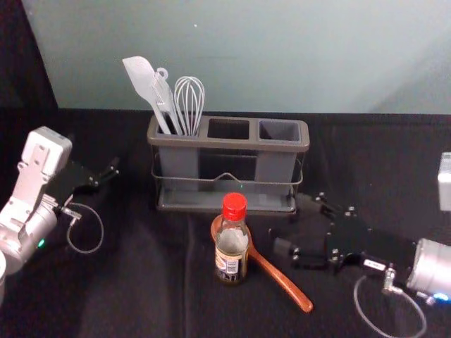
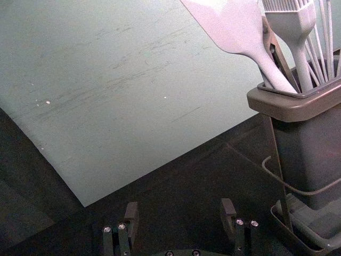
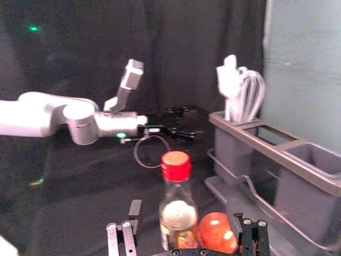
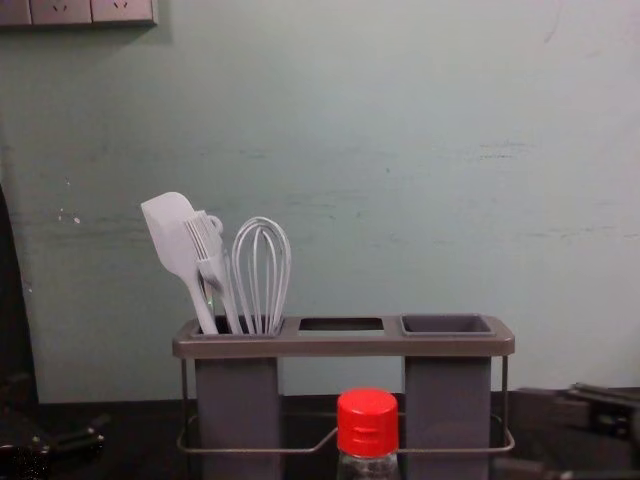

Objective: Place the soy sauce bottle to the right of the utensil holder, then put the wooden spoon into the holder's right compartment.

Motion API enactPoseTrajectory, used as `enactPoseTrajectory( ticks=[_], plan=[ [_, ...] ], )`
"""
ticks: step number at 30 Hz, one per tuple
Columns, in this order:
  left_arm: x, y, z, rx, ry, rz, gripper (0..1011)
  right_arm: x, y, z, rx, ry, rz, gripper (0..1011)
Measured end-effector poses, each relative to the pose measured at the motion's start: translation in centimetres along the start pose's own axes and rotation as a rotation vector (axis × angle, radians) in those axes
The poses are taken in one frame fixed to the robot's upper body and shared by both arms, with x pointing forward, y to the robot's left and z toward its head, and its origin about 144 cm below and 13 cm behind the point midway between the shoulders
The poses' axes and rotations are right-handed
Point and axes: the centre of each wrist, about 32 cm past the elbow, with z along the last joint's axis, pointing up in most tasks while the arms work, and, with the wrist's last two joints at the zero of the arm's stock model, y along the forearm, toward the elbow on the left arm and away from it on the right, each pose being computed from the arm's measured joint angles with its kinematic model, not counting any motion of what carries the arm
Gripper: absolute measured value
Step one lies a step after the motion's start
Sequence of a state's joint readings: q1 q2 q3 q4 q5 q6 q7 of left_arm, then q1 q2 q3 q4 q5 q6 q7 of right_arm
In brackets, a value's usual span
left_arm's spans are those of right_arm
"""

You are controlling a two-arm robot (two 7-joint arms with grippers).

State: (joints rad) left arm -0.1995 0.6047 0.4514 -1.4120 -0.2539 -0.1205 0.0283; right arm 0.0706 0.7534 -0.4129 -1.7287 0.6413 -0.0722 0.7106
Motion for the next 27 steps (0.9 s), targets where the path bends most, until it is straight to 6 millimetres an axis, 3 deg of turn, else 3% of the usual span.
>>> enactPoseTrajectory(
  ticks=[14,27],
  plan=[
    [0.0,0.0,0.0,0.0,0.0,0.0,1005,0.5,4.5,0.5,-0.013,0.007,0.1,1003],
    [0.0,0.0,0.0,0.0,0.0,0.0,1005,1.5,7.1,0.5,-0.007,0.01,0.11,1003]
  ],
)
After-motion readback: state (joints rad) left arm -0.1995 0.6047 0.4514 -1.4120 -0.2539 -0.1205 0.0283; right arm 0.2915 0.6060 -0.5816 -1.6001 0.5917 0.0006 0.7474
